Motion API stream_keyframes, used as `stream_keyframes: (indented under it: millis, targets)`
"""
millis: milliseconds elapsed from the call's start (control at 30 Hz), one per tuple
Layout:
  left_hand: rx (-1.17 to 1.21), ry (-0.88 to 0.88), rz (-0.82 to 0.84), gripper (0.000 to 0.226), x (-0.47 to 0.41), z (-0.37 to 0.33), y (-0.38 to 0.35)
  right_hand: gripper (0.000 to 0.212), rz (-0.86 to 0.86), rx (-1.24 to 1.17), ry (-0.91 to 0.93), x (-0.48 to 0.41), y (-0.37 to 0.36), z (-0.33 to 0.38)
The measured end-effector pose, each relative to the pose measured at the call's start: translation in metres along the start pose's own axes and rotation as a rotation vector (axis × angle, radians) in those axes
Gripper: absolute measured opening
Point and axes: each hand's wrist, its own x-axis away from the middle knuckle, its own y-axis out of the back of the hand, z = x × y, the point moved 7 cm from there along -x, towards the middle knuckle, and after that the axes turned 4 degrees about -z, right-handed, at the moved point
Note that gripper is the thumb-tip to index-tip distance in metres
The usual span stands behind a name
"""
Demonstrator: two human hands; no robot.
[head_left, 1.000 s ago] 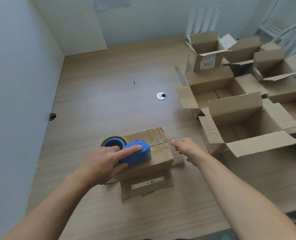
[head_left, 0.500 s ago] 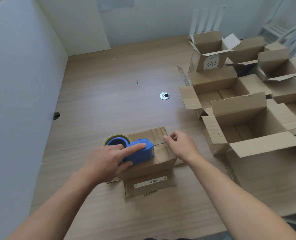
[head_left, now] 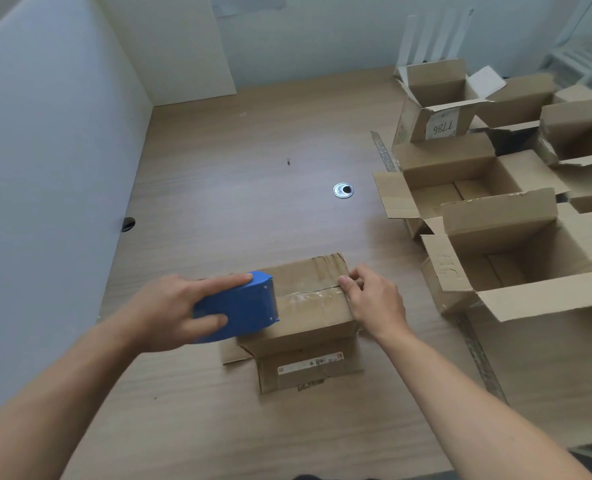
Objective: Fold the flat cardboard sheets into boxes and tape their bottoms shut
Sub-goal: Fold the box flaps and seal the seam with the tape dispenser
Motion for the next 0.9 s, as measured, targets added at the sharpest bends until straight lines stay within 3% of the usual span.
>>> stream_keyframes:
  millis: [300,900]
  targets:
    - [0.380,0.301,0.140,0.065,0.039,0.058,0.002,0.027,-0.015,0.015,0.017,0.000,-0.002,0.001]
    - [0.487,0.438,0.286,0.064,0.032,0.099,-0.015,0.029,-0.034,0.097,0.110,0.002,-0.003,0.009]
